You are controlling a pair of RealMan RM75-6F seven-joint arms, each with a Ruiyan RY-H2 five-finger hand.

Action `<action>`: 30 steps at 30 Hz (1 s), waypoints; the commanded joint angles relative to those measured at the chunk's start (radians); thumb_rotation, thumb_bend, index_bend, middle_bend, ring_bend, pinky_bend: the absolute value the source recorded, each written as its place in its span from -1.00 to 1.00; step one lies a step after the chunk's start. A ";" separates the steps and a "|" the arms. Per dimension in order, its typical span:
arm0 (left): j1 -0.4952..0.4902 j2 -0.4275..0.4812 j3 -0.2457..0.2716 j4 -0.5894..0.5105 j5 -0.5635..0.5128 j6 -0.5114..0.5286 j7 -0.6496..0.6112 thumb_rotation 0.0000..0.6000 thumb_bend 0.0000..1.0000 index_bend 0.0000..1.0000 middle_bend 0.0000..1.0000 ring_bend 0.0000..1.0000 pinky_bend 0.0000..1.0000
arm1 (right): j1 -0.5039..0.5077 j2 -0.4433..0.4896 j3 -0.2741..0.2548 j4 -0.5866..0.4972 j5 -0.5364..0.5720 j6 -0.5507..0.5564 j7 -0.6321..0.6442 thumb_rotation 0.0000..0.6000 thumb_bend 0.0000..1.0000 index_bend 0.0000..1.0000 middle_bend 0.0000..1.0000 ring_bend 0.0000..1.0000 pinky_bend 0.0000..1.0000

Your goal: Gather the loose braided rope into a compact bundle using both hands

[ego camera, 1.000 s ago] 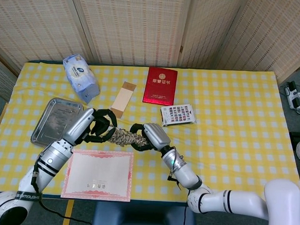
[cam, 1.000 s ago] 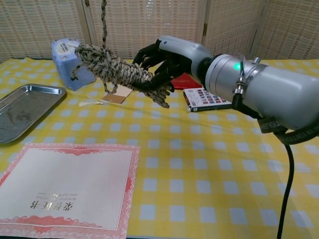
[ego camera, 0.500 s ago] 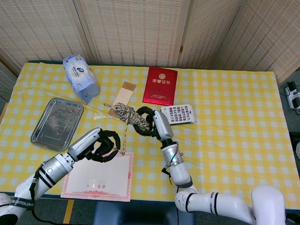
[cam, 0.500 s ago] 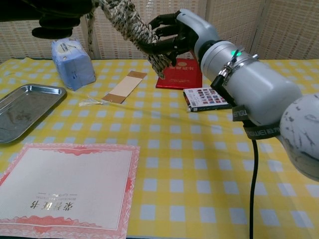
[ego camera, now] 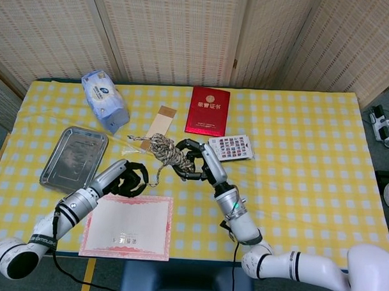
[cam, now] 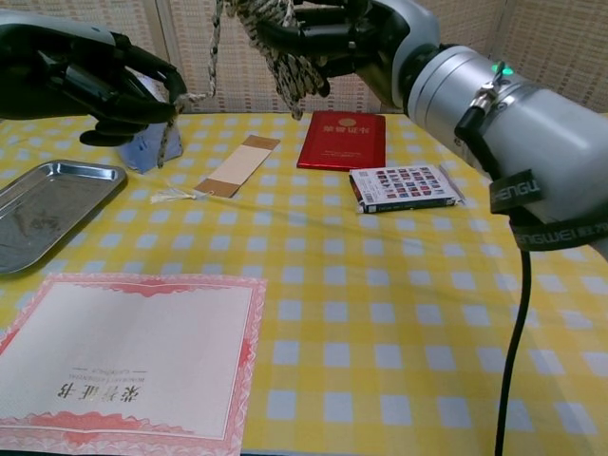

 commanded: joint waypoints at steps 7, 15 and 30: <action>-0.039 -0.042 0.011 0.078 -0.111 -0.014 0.074 1.00 0.22 0.34 0.85 0.66 0.72 | -0.013 0.122 -0.080 -0.075 -0.121 -0.099 0.073 1.00 0.49 0.72 0.49 0.61 0.52; -0.038 -0.061 0.006 0.110 -0.114 0.070 0.165 1.00 0.22 0.34 0.85 0.66 0.72 | 0.009 0.230 -0.142 -0.126 -0.122 -0.201 -0.028 1.00 0.49 0.73 0.50 0.62 0.52; -0.010 -0.082 -0.009 0.082 0.001 0.219 0.299 1.00 0.22 0.34 0.85 0.65 0.72 | 0.087 0.278 -0.188 -0.152 0.023 -0.328 -0.243 1.00 0.49 0.76 0.53 0.65 0.54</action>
